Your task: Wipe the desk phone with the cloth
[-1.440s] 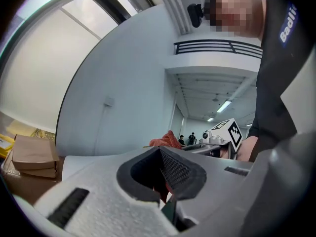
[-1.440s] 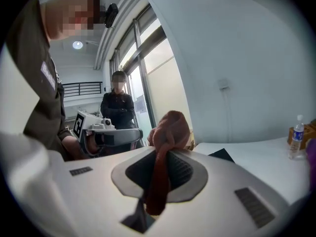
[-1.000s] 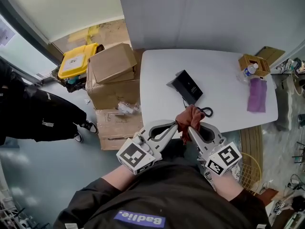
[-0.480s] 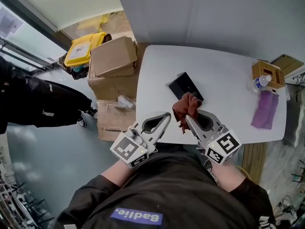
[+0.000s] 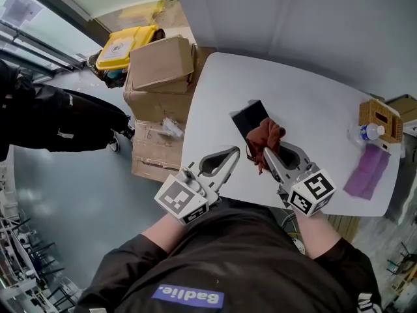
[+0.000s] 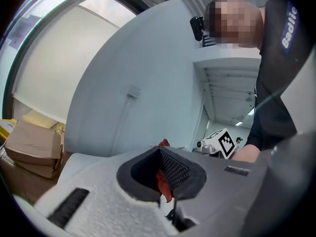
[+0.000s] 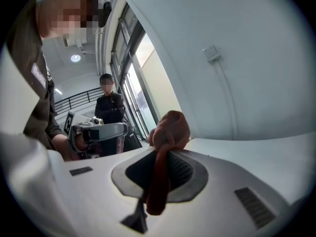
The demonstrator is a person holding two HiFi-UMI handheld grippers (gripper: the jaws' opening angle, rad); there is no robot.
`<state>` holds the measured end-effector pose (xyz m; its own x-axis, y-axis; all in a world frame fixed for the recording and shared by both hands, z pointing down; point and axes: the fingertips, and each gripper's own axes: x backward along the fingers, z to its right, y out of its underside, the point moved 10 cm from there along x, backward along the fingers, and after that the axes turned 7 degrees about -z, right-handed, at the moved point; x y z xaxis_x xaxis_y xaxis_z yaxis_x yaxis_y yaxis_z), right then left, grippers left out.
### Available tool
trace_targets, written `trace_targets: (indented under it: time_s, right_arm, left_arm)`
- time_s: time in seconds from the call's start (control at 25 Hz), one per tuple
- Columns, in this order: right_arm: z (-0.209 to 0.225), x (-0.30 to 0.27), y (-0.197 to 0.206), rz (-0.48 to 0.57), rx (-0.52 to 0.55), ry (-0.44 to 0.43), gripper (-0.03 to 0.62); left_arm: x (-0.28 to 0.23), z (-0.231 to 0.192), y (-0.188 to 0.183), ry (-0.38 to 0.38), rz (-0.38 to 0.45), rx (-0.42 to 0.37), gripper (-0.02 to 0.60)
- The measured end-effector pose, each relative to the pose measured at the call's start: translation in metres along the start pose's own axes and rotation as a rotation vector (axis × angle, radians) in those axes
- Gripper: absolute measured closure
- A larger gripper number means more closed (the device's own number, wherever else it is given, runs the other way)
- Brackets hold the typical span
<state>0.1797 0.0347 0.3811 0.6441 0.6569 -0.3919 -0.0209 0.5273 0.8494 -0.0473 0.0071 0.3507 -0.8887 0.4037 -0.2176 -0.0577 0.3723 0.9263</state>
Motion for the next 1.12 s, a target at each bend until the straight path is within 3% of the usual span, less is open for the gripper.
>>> trace_targets:
  time_s: [0.6, 0.88, 1.12]
  right_arm:
    - [0.08, -0.076, 0.012, -0.136, 0.052, 0.003, 0.545]
    - [0.101, -0.108, 0.032, -0.228, 0.08, 0.011, 0.546]
    - [0.105, -0.107, 0.054, -0.238, 0.06, 0.011, 0.546]
  left_arm:
    - [-0.002, -0.016, 0.01, -0.12, 0.007, 0.041, 0.567]
    - [0.0, -0.018, 0.015, -0.144, -0.009, 0.053, 0.568]
    - [-0.002, -0.017, 0.016, -0.152, -0.029, 0.065, 0.568]
